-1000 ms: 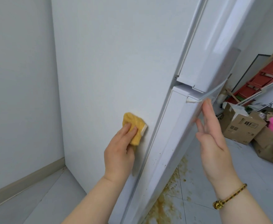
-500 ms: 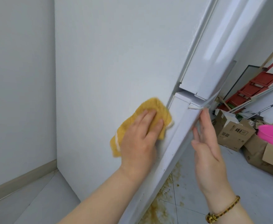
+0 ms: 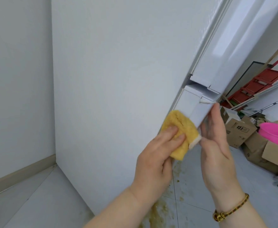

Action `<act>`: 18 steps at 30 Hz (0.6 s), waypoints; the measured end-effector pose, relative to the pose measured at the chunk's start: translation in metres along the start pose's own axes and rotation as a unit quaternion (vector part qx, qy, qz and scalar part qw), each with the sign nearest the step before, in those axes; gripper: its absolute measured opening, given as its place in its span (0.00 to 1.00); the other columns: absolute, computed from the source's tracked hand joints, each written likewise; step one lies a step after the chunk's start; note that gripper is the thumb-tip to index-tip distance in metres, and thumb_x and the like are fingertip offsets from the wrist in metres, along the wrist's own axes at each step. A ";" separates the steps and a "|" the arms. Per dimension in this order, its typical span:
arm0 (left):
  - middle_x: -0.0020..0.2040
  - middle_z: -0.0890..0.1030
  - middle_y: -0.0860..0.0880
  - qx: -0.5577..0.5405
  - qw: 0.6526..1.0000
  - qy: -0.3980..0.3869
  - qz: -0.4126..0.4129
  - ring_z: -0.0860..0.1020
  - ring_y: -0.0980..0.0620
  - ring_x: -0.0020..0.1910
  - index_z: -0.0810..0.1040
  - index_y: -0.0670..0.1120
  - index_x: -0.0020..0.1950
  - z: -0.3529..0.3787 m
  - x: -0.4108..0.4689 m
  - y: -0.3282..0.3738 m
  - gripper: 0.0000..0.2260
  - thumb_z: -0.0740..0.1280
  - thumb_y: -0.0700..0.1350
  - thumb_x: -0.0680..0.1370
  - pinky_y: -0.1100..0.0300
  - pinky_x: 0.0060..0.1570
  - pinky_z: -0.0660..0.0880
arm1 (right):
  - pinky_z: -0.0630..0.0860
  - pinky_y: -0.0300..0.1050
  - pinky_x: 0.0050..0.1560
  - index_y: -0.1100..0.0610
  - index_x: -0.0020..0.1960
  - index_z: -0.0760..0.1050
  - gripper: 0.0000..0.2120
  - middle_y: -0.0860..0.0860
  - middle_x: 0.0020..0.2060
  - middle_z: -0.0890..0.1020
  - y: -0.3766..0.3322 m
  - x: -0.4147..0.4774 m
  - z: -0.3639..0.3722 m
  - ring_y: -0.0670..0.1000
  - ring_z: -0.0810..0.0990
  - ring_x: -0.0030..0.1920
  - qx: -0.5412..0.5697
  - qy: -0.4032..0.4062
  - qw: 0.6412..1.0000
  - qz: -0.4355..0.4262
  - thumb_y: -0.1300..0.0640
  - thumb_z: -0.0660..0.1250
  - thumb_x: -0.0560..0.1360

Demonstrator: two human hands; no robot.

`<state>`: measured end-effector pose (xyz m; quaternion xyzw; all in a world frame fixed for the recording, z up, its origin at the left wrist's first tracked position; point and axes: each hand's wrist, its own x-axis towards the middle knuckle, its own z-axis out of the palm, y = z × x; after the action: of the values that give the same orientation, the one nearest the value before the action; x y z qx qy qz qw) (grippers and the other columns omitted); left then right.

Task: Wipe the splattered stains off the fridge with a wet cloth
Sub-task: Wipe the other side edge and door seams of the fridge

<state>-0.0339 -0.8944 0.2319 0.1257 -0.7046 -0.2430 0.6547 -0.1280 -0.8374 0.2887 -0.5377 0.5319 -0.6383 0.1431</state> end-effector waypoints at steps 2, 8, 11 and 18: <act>0.62 0.71 0.51 0.009 1.000 -0.006 0.002 0.65 0.69 0.65 0.72 0.49 0.58 -0.002 -0.028 -0.019 0.20 0.55 0.35 0.69 0.73 0.63 0.64 | 0.58 0.31 0.69 0.38 0.68 0.53 0.33 0.36 0.71 0.58 0.002 0.000 0.002 0.32 0.58 0.69 -0.003 -0.006 1.000 -0.010 0.63 0.52 0.67; 0.56 0.73 0.52 0.071 0.991 -0.104 -0.040 0.76 0.57 0.52 0.73 0.53 0.51 -0.029 -0.084 -0.053 0.19 0.55 0.37 0.66 0.74 0.54 0.69 | 0.53 0.32 0.72 0.46 0.71 0.50 0.36 0.40 0.73 0.56 0.006 0.002 0.006 0.36 0.56 0.72 -0.006 -0.009 0.999 -0.033 0.64 0.54 0.67; 0.59 0.72 0.53 0.063 0.994 -0.058 -0.070 0.73 0.64 0.56 0.73 0.52 0.53 -0.028 -0.064 -0.042 0.21 0.53 0.37 0.65 0.78 0.58 0.65 | 0.51 0.36 0.73 0.46 0.71 0.49 0.36 0.43 0.74 0.55 0.008 0.002 0.006 0.38 0.54 0.72 -0.013 -0.011 0.999 -0.045 0.63 0.55 0.67; 0.60 0.71 0.48 0.072 0.996 0.031 0.031 0.73 0.52 0.59 0.72 0.47 0.57 0.007 -0.034 -0.025 0.14 0.49 0.38 0.80 0.71 0.61 0.67 | 0.50 0.48 0.75 0.55 0.74 0.47 0.38 0.48 0.75 0.54 0.014 0.004 0.003 0.42 0.54 0.74 -0.019 -0.017 0.998 -0.065 0.58 0.53 0.65</act>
<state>-0.0408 -0.8972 0.1899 0.1582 -0.7032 -0.1668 0.6728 -0.1322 -0.8472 0.2785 -0.5850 0.5050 -0.6266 0.1001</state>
